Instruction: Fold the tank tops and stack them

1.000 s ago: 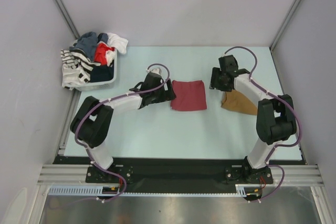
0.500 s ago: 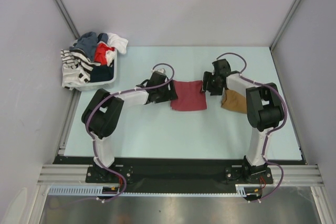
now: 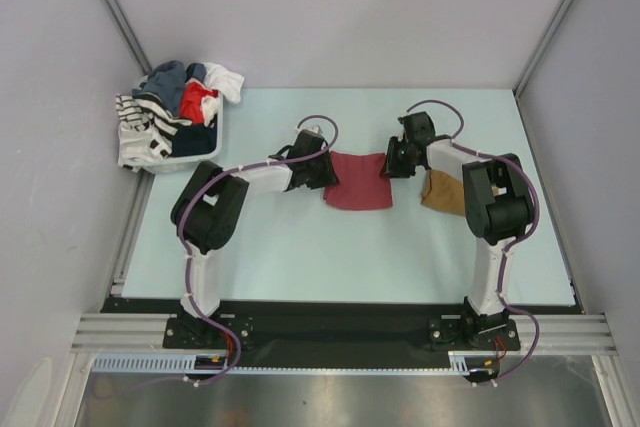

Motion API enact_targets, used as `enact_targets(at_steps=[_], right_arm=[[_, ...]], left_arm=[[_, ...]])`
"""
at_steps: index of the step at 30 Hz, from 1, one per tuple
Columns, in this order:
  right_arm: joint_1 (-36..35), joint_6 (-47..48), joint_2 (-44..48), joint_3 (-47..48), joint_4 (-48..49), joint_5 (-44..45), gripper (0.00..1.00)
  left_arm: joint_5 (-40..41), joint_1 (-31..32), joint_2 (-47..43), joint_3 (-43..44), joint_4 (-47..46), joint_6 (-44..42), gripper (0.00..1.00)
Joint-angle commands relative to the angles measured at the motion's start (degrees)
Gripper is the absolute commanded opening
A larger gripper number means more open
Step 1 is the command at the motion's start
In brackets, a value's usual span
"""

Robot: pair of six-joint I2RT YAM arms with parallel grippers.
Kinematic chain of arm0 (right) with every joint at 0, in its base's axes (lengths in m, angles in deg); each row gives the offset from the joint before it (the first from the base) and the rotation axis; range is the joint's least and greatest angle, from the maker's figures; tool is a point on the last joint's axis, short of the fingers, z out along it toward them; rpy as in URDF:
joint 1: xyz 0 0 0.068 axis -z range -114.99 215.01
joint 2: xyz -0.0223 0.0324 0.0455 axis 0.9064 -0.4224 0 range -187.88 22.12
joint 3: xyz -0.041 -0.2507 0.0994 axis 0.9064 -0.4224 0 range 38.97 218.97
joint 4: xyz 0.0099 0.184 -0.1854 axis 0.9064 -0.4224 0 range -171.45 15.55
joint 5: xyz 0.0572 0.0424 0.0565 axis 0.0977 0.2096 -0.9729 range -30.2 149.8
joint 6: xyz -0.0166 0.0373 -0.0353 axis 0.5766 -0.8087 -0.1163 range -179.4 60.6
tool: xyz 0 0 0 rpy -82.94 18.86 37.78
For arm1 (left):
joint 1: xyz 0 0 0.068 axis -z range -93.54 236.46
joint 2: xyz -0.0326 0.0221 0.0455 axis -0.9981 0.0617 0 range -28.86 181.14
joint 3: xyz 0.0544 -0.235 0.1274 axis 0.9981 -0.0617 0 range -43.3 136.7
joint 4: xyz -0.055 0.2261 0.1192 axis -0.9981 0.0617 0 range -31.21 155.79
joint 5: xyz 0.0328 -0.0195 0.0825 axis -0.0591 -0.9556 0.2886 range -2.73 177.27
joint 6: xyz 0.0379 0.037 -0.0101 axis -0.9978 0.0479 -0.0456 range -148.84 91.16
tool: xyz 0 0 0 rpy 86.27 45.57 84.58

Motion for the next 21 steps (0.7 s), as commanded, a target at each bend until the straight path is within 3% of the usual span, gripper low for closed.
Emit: enact_targets(at_steps=[1, 4, 5, 6, 7, 21], right_arm=[[-1.21, 0.34, -1.72, 1.41, -0.36, -0.41, 0.28], [-1.65, 0.43, -2.16, 2.28, -0.89, -0.32, 0.18], [-1.74, 0.34, -2.25, 2.46, -1.15, -0.58, 0.15], [-1.83, 0.25, -2.42, 2.9, -1.24, -0.84, 0.03], [-1.83, 0.25, -2.51, 3.08, -1.42, -0.85, 0.0], [0.19, -0.28, 6.09, 2.38, -3.26, 0.21, 0.0]], left_arm=[[1.42, -0.15, 3.32, 0.84, 3.72, 0.48, 0.33], [1.42, -0.15, 4.55, 0.92, 3.37, 0.83, 0.18], [1.42, -0.15, 4.73, 1.1, 3.2, 0.92, 0.05], [1.6, -0.15, 5.08, 1.1, 2.76, 0.92, 0.01], [1.6, -0.15, 5.44, 1.45, 2.76, 0.75, 0.0], [0.46, 2.75, 1.57, 4.7, -0.84, -1.19, 0.0]])
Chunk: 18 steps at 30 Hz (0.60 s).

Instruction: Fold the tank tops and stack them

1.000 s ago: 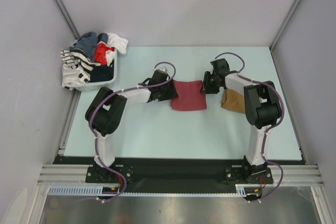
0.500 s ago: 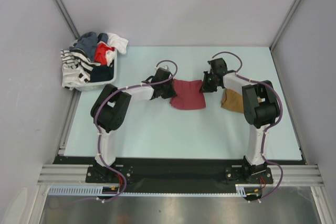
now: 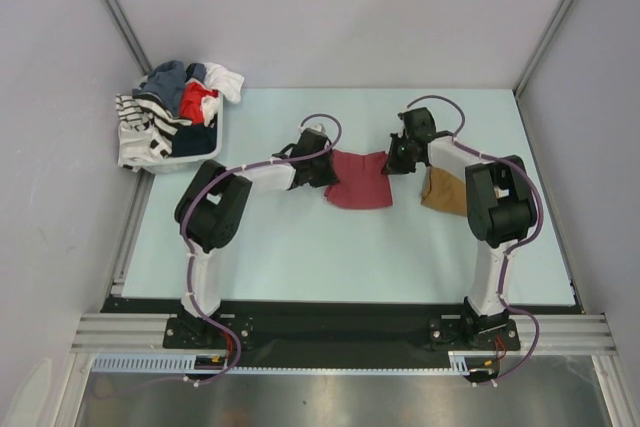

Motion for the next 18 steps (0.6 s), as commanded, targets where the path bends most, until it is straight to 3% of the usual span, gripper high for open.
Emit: enact_targets(at_steps=[1, 18], right_arm=[[1.09, -0.21, 5.53, 0.63, -1.03, 0.12, 0.0], [11.1, 1.55, 20.82, -3.15, -5.52, -1.37, 0.0]], left_arm=[[0.21, 2.44, 0.35, 3.93, -1.39, -1.23, 0.0], [-5.24, 8.68, 2.98, 12.9, -15.2, -2.54, 0.0]])
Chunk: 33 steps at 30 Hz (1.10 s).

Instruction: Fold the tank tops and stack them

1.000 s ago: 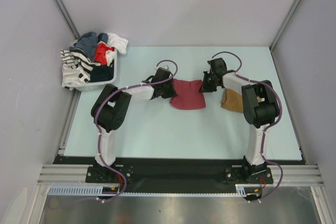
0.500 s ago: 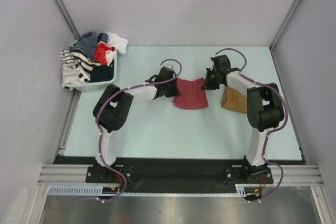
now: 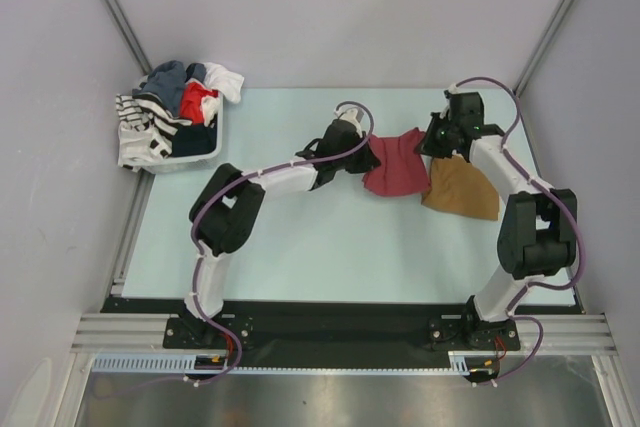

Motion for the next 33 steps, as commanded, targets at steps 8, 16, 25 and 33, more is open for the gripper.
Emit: enact_targets(at_steps=[8, 16, 25, 33], right_arm=[[8.8, 1.31, 8.7, -2.11, -2.71, -1.75, 0.0], [17.59, 0.16, 15.63, -11.33, -1.12, -2.1, 0.0], [25.33, 0.08, 18.72, -14.42, -1.04, -3.59, 0.0], [27.26, -0.71, 13.98, -13.02, 0.46, -5.26, 0.0]], left_arm=[[-3.34, 5.36, 5.63, 15.47, -3.69, -3.83, 0.0], [-9.49, 8.08, 17.49, 28.22, -9.13, 2.67, 0.0], [-7.92, 12.22, 27.87, 44.57, -6.94, 4.08, 0.0], [-6.15, 12.4, 27.96, 42.82, -8.61, 3.74, 0.0]])
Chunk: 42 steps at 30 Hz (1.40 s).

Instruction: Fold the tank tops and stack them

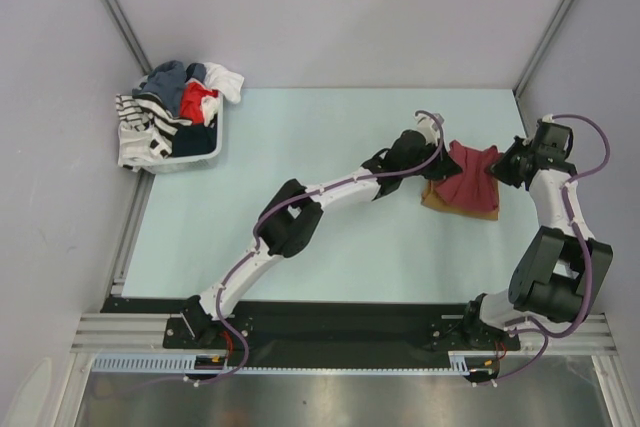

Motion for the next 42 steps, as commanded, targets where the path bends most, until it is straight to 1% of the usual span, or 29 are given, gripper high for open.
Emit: enact_targets(at_steps=[1, 8, 13, 17, 22, 24, 28, 31, 37, 38, 39, 40, 42], right_arm=[[0.71, -1.15, -1.7, 1.59, 1.64, -2.18, 0.0], [1.59, -1.85, -2.75, 0.53, 2.87, -1.48, 0.0], [2.38, -2.64, -4.33, 0.36, 3.83, -1.13, 0.0], [2.73, -3.17, -6.09, 0.27, 4.27, -0.51, 0.0], [2.82, -3.79, -9.51, 0.01, 5.06, -1.04, 0.0], [2.91, -4.23, -10.83, 0.27, 4.71, 0.36, 0.0], [2.91, -5.1, -11.28, 0.09, 3.58, 6.06, 0.0], [3.17, -6.77, -10.75, -2.0, 4.79, 9.59, 0.0], [4.49, -8.1, -11.54, -1.75, 4.1, 11.97, 0.0], [4.49, -8.44, -11.63, -1.75, 3.84, 12.14, 0.02], [4.4, -8.45, -11.54, -1.84, 4.01, 12.23, 0.07], [4.4, -8.71, -11.54, -2.01, 4.1, 12.58, 0.09], [4.4, -8.71, -11.02, -1.84, 4.1, 12.85, 0.19]], left_arm=[[0.9, -0.37, -0.78, 1.88, -3.56, 0.43, 0.0], [1.87, -0.46, -3.42, -0.58, -3.82, -0.8, 0.0], [2.84, -0.81, -5.79, -5.31, -5.41, 0.08, 0.0], [3.01, -0.9, -6.76, -6.2, -4.71, 1.92, 0.0], [4.86, -0.98, -7.29, -7.09, -4.45, 1.05, 0.0], [4.86, -1.07, -6.76, -6.56, -3.83, 1.13, 0.01], [4.77, -1.16, -5.18, -5.86, -2.51, 1.84, 0.02], [6.09, -0.55, -4.39, -5.42, -1.19, 2.1, 0.04], [6.35, -0.19, -2.63, -3.74, 0.65, 2.63, 0.03], [6.44, -0.19, -2.72, -3.83, 0.92, 2.63, 0.04], [6.44, -0.19, -2.81, -3.83, 1.18, 2.54, 0.05], [6.53, -0.19, -2.89, -3.83, 1.62, 2.45, 0.1], [6.27, -0.19, -3.24, -3.83, 1.8, 1.84, 0.16]])
